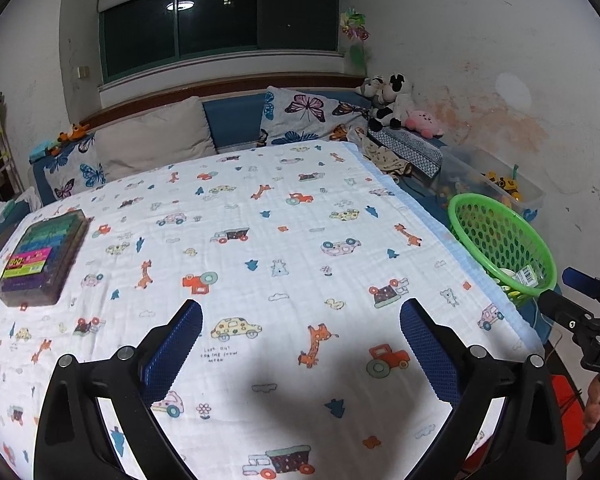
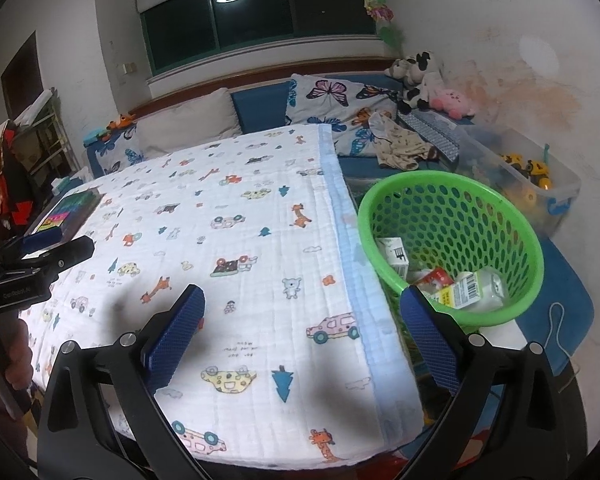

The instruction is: Collect trash

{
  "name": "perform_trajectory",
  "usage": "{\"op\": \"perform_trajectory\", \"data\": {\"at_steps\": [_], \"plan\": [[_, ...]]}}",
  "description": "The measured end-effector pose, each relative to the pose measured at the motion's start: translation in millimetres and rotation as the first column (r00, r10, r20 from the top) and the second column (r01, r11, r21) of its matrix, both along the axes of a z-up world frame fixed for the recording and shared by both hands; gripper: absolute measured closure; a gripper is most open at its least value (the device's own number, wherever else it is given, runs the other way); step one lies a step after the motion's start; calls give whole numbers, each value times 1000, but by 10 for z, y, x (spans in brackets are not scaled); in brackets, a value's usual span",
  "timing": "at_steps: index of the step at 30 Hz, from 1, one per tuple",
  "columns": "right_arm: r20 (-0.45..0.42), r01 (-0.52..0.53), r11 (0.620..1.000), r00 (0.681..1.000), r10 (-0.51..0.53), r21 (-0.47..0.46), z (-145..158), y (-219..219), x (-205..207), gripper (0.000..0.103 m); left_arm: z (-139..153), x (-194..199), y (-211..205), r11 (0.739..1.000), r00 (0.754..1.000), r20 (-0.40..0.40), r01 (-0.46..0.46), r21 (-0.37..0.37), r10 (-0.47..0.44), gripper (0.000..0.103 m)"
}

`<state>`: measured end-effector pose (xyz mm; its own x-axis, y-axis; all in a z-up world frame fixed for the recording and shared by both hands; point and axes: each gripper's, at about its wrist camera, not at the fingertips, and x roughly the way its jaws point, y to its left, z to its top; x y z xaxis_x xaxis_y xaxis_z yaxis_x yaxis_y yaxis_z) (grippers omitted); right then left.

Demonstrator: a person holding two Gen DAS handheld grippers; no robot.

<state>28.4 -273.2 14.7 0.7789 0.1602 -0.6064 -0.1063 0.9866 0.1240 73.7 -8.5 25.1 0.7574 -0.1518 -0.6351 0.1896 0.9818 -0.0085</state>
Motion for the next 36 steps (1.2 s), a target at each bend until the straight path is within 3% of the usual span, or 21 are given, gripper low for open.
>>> {"op": "perform_trajectory", "data": {"at_steps": [36], "plan": [[-5, -11, 1000, 1000, 11, 14, -5, 29, -24, 5, 12, -95, -11, 1000, 1000, 12, -9, 15, 9, 7]]}}
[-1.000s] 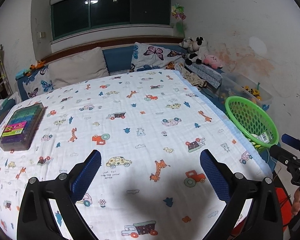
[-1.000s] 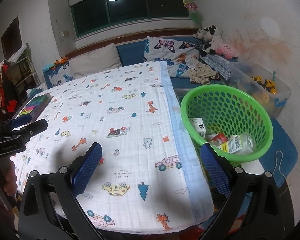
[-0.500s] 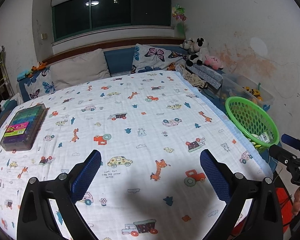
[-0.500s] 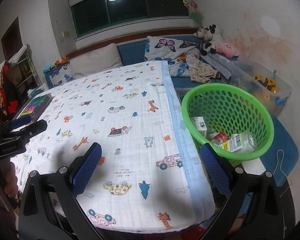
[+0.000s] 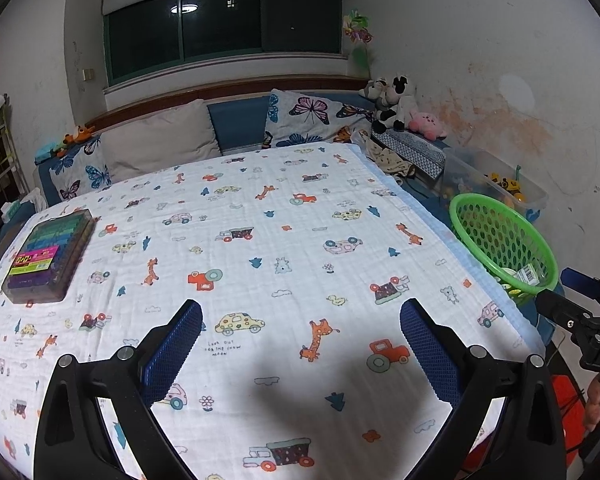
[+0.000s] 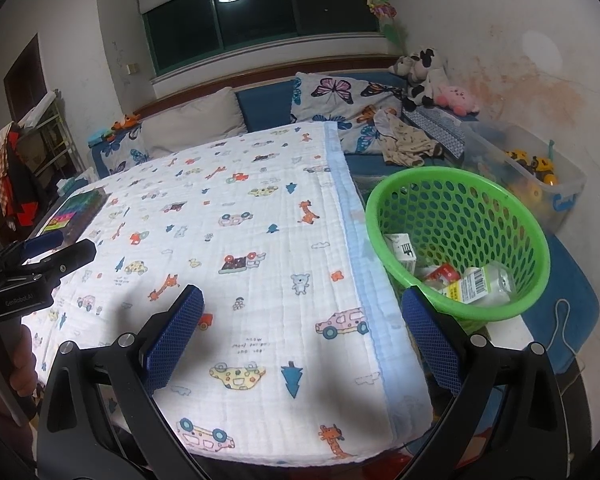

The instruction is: Collect trash

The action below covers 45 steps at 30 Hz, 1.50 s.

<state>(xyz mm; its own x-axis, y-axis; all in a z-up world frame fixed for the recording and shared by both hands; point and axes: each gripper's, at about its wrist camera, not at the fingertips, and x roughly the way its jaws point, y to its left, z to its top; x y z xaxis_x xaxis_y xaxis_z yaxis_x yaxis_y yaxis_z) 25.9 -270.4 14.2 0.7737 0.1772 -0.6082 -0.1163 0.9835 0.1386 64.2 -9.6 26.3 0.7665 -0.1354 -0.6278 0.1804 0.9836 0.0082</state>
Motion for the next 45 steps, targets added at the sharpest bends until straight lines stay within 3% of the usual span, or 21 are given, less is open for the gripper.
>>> {"op": "perform_trajectory", "data": {"at_steps": [45], "plan": [[-9, -6, 1000, 1000, 6, 21, -47, 11, -1, 5, -24, -26, -33, 1000, 1000, 0, 3, 6, -3, 7]]}}
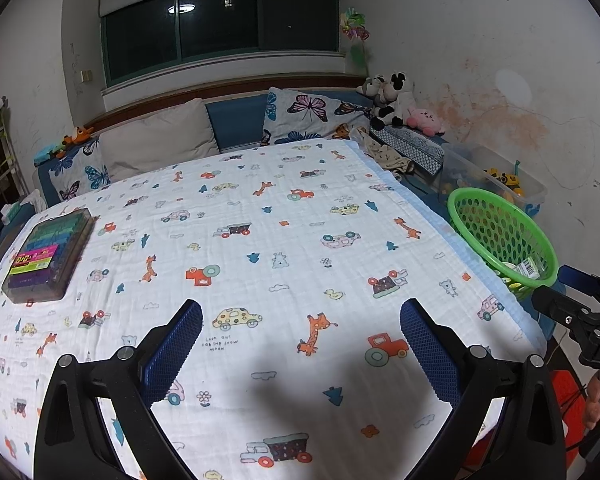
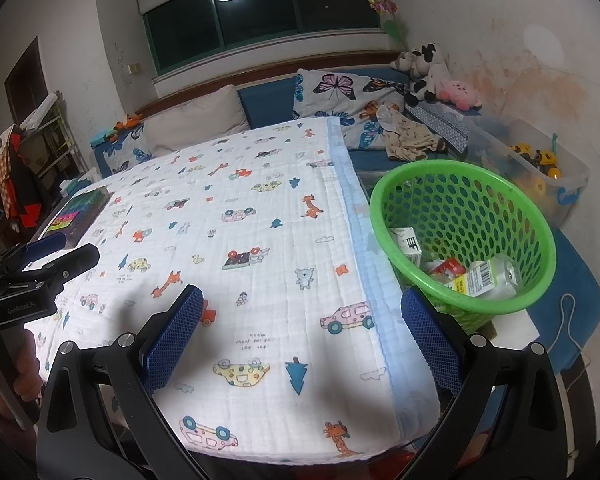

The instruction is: Collect trash

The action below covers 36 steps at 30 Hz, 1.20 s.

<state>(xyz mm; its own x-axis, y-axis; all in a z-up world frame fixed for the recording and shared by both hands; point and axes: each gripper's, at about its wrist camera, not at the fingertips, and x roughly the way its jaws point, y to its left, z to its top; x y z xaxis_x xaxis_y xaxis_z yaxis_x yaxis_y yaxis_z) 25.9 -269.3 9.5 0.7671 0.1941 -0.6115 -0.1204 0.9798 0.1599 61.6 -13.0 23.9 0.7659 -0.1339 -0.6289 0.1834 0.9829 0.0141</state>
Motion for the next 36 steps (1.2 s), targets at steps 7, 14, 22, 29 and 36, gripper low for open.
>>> {"op": "perform_trajectory", "data": {"at_steps": [7, 14, 22, 29, 36], "plan": [[-2, -4, 1000, 1000, 4, 0, -16, 8, 2, 5, -1, -2, 5, 1000, 1000, 1, 1, 1, -1, 7], [-2, -3, 1000, 1000, 3, 1, -14, 5, 4, 5, -16, -5, 12, 1000, 1000, -3, -1, -2, 1, 7], [-4, -6, 1000, 1000, 6, 4, -22, 9, 8, 5, -55, -7, 40, 1000, 1000, -5, 0, -1, 0, 7], [-3, -7, 1000, 1000, 7, 6, -24, 11, 8, 5, -53, -13, 30, 1000, 1000, 9, -8, 7, 8, 7], [-4, -12, 1000, 1000, 12, 8, -30, 21, 9, 5, -33, -10, 31, 1000, 1000, 13, -14, 18, 14, 7]]}}
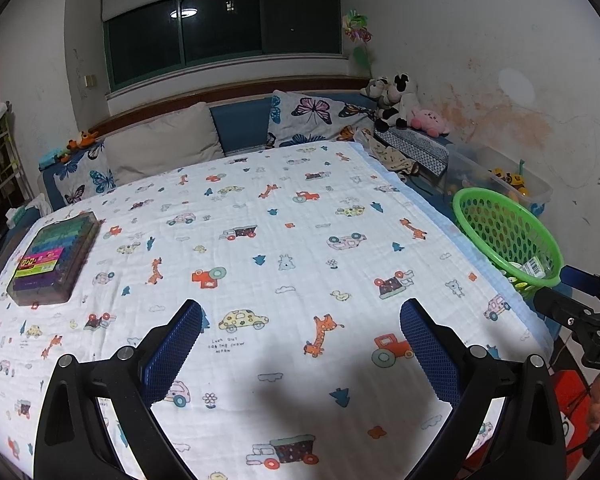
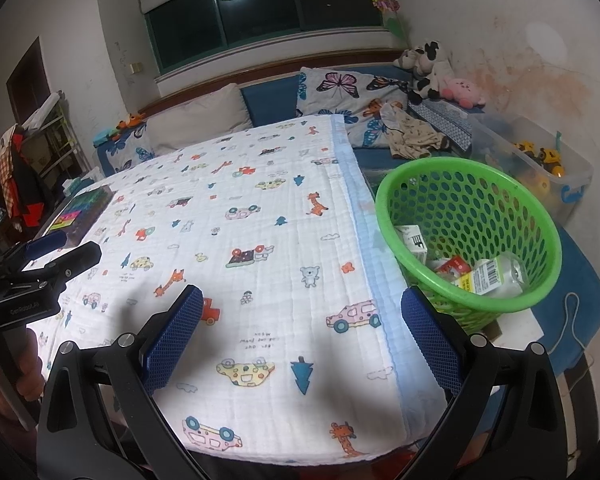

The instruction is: Collect trash

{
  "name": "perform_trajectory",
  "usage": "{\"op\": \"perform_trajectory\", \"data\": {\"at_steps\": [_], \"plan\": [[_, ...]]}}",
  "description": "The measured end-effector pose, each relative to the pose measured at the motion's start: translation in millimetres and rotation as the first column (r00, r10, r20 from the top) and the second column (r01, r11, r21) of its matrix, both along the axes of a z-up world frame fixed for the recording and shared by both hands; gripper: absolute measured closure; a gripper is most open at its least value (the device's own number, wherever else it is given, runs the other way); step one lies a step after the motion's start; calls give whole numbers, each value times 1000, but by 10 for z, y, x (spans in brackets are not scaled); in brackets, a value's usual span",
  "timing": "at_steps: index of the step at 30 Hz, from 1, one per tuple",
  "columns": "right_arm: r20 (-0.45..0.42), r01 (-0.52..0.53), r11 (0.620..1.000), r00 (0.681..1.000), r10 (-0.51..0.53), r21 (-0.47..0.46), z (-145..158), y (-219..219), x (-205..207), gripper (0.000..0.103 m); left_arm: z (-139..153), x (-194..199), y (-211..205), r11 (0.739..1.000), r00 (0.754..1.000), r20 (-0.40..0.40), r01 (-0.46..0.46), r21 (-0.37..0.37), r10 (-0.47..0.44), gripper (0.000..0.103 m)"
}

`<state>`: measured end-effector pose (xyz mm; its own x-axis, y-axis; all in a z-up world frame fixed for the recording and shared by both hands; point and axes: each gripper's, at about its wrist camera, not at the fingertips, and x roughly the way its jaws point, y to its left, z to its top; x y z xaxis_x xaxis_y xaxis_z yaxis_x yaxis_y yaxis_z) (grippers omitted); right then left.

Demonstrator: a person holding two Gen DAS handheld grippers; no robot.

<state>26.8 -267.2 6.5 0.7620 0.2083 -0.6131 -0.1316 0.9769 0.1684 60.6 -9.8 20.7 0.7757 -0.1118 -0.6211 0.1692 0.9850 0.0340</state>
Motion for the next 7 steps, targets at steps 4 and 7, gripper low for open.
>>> {"op": "perform_trajectory", "data": {"at_steps": [4, 7], "plan": [[-1, -3, 1000, 1000, 3, 0, -3, 7, 1, 5, -6, 18, 24, 1000, 1000, -14, -1, -15, 1, 7], [0, -6, 1000, 1000, 6, 2, -1, 0, 6, 5, -9, 20, 35, 1000, 1000, -13, -5, -15, 4, 7]]}}
